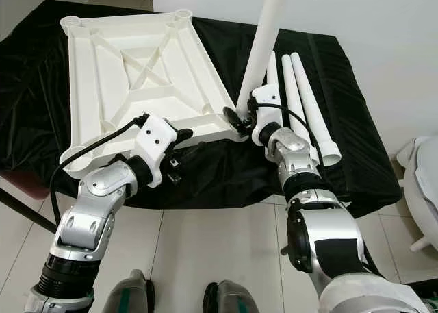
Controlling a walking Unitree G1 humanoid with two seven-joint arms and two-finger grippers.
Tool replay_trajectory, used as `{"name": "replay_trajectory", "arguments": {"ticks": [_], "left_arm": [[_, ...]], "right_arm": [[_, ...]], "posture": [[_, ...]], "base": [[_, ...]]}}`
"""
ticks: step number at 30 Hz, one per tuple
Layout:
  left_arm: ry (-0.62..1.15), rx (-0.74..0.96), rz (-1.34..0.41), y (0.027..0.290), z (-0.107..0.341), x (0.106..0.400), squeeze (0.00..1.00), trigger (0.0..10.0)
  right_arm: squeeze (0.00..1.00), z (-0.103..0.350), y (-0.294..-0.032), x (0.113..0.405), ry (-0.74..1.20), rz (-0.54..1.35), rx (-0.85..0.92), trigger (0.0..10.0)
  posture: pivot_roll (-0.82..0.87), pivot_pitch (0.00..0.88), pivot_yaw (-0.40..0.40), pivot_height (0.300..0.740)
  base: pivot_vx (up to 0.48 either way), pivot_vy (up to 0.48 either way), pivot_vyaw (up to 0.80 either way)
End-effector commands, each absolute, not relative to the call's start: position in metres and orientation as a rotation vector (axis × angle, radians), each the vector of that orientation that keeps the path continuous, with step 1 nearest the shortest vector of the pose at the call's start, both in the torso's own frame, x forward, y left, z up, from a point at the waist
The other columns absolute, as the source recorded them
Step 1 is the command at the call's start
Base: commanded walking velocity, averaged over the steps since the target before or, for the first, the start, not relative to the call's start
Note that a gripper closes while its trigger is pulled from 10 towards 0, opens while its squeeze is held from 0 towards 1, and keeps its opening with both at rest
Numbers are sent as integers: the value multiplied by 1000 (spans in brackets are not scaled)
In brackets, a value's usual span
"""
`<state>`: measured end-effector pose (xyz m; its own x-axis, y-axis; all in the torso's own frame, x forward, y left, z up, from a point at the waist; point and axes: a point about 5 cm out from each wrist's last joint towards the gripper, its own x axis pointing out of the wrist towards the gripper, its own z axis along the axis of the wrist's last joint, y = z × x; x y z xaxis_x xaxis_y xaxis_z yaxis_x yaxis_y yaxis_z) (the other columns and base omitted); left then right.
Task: Building children table
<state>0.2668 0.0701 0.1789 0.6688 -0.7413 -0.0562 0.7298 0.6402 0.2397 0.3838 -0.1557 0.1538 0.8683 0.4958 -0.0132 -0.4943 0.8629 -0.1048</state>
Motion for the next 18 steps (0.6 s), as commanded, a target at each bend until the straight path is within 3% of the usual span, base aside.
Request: {"name": "replay_trajectory", "arguments": {"ticks": [1, 18], "left_arm": [[-52, 253, -764, 71, 179, 267, 0, 10000], [-60, 273, -730, 78, 182, 269, 0, 10000]], "right_arm": [[0, 152, -158, 385, 3, 511, -100, 0], [0, 138, -171, 383, 81, 398, 6, 0]], "posture": [[87, 29, -63, 740], [87, 37, -61, 740]], "base": [[0, 0, 0], [0, 0, 0]]}}
